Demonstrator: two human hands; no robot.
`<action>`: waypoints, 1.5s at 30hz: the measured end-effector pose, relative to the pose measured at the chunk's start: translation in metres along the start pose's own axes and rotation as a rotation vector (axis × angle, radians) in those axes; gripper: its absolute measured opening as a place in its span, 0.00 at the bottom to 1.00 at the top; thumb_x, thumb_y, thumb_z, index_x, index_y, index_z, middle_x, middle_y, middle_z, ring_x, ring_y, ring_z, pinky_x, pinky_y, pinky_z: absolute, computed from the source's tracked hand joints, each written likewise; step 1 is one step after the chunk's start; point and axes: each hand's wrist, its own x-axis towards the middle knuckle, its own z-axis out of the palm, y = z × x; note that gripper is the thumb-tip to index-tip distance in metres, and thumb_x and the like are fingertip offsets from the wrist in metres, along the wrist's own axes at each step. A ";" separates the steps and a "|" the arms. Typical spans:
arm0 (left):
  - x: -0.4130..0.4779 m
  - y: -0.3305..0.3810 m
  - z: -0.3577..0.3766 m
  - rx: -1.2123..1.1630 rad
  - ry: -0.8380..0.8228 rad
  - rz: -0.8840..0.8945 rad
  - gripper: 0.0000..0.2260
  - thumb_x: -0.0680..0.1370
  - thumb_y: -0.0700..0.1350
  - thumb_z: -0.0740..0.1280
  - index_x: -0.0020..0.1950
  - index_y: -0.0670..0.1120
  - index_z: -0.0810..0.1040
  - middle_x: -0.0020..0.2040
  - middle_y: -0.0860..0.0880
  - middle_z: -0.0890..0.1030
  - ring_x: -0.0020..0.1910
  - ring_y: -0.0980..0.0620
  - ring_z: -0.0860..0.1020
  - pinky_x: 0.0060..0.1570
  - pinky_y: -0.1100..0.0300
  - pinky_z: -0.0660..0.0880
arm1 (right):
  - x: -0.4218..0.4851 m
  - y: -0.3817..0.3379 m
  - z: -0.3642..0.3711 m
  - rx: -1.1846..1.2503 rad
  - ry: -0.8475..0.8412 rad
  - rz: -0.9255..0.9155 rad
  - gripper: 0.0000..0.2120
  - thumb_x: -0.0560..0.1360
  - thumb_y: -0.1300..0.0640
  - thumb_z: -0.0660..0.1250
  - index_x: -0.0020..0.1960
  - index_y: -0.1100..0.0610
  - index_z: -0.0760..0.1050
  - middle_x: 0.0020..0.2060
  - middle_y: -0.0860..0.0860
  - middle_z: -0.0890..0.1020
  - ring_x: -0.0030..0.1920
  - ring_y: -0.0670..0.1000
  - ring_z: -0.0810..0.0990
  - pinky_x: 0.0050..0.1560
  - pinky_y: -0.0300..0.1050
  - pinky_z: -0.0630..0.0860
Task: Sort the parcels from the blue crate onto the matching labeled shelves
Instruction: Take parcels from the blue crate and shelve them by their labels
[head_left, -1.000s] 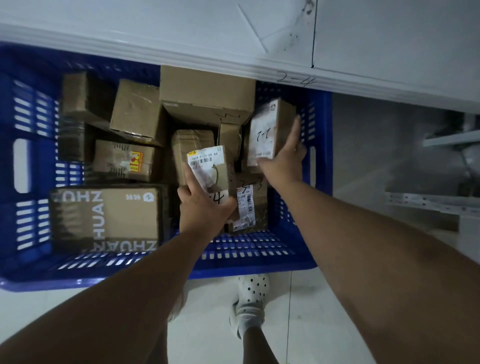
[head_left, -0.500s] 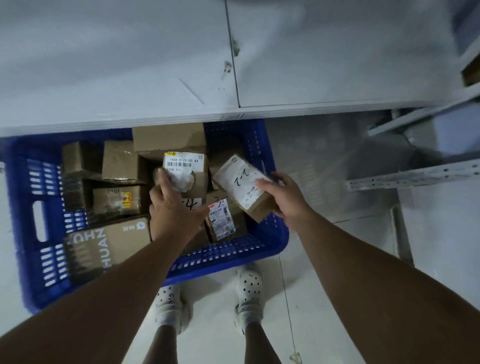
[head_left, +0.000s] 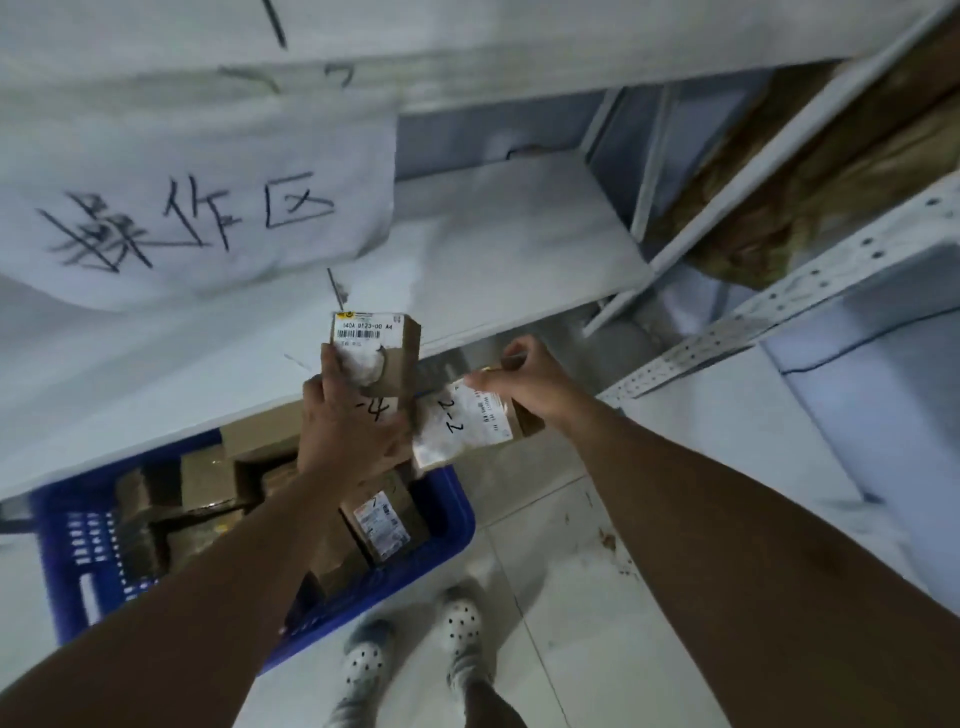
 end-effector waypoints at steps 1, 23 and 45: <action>-0.002 0.016 -0.005 -0.012 -0.034 0.041 0.48 0.62 0.58 0.75 0.74 0.52 0.53 0.66 0.43 0.66 0.64 0.39 0.70 0.56 0.39 0.75 | -0.013 -0.011 -0.018 -0.025 -0.007 -0.001 0.28 0.66 0.46 0.78 0.59 0.52 0.68 0.50 0.46 0.75 0.51 0.48 0.75 0.46 0.43 0.71; -0.101 0.295 -0.049 -0.300 -0.350 0.815 0.48 0.57 0.53 0.80 0.73 0.53 0.60 0.65 0.51 0.73 0.62 0.47 0.76 0.49 0.42 0.80 | -0.312 -0.115 -0.219 -0.170 0.507 -0.057 0.31 0.67 0.34 0.71 0.60 0.53 0.68 0.52 0.49 0.78 0.48 0.49 0.76 0.48 0.43 0.72; -0.405 0.437 0.046 -0.334 -0.273 1.058 0.49 0.57 0.64 0.73 0.73 0.49 0.58 0.68 0.44 0.71 0.64 0.40 0.72 0.60 0.41 0.73 | -0.626 0.019 -0.328 0.548 1.070 -0.312 0.07 0.72 0.54 0.74 0.46 0.53 0.77 0.35 0.49 0.80 0.35 0.49 0.78 0.38 0.43 0.76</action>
